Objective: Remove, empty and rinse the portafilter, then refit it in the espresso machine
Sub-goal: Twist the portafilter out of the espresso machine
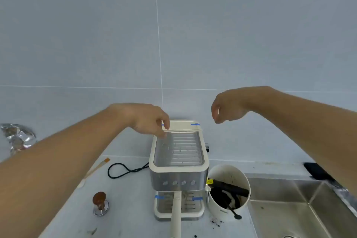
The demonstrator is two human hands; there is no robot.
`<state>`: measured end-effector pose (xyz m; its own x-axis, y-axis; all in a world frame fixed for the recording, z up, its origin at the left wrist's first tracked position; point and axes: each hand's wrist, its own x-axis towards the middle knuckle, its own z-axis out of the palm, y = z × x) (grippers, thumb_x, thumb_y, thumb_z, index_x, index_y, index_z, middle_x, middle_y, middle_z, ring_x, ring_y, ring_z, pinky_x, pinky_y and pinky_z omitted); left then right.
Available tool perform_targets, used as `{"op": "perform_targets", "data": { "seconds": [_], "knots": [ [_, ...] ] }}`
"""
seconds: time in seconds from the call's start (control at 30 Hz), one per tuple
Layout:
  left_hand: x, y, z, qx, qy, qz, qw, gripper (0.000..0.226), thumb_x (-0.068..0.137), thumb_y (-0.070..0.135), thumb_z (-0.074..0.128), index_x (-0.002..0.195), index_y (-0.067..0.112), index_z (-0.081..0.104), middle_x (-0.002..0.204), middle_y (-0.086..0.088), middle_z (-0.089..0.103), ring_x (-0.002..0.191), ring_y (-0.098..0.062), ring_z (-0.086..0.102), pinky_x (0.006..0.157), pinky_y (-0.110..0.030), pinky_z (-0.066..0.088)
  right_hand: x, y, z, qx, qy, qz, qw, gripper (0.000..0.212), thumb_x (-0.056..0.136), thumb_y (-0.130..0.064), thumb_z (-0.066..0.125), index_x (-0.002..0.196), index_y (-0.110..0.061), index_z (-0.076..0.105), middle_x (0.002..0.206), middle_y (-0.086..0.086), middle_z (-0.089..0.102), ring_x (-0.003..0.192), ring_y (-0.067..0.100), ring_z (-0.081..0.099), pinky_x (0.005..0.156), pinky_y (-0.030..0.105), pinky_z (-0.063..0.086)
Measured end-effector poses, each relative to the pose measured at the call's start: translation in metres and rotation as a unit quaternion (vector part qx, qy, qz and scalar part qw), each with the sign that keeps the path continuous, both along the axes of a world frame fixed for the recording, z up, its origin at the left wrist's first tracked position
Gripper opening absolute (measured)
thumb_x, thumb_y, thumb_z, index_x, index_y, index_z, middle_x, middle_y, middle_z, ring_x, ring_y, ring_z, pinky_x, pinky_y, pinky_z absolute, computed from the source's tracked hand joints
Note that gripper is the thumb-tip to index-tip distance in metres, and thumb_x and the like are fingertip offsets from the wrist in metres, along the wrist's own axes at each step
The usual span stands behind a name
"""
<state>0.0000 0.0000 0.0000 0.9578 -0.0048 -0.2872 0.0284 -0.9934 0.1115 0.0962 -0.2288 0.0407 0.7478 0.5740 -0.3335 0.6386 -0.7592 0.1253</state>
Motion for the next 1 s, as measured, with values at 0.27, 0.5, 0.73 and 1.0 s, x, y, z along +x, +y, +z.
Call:
{"op": "perform_targets", "data": {
  "seconds": [0.27, 0.5, 0.73, 1.0],
  "knots": [
    [-0.025, 0.014, -0.069, -0.090, -0.078, -0.033, 0.992, 0.038, 0.087, 0.041, 0.062, 0.124, 0.038, 0.055, 0.117, 0.016, 0.058, 0.111, -0.002, 0.053, 0.093, -0.024, 0.043, -0.026, -0.016, -0.056, 0.068, 0.057, 0.005, 0.996, 0.034, 0.095, -0.043, 0.054, 0.126, -0.031, 0.062, 0.122, -0.007, 0.062, 0.109, 0.017, 0.057, 0.095, 0.032, 0.046],
    [-0.028, 0.014, -0.107, -0.142, -0.123, -0.044, 0.981, 0.043, 0.088, 0.044, 0.061, 0.130, 0.038, 0.053, 0.131, 0.020, 0.055, 0.118, -0.002, 0.051, 0.097, -0.019, 0.039, -0.050, -0.026, -0.133, 0.217, 0.195, -0.060, 0.955, 0.025, 0.094, -0.036, 0.057, 0.111, -0.029, 0.073, 0.109, -0.014, 0.069, 0.103, 0.010, 0.063, 0.093, 0.024, 0.048],
    [-0.017, -0.004, -0.131, -0.174, -0.145, -0.059, 0.972, 0.046, 0.092, 0.043, 0.055, 0.135, 0.029, 0.050, 0.137, 0.013, 0.054, 0.120, -0.003, 0.050, 0.096, -0.017, 0.037, -0.061, -0.034, -0.208, 0.372, 0.358, -0.192, 0.835, 0.016, 0.093, -0.026, 0.063, 0.086, -0.033, 0.076, 0.075, -0.020, 0.072, 0.070, -0.007, 0.063, 0.069, 0.018, 0.052],
    [0.011, -0.014, -0.149, -0.079, -0.144, -0.127, 0.978, 0.062, 0.089, 0.060, 0.041, 0.143, 0.029, 0.038, 0.153, 0.005, 0.038, 0.135, -0.015, 0.038, 0.109, -0.028, 0.024, -0.091, -0.009, -0.291, 0.497, 0.480, -0.363, 0.625, 0.022, 0.097, -0.023, 0.059, 0.108, -0.009, 0.072, 0.095, 0.010, 0.074, 0.081, 0.021, 0.070, 0.080, 0.035, 0.059]
  ]
}}
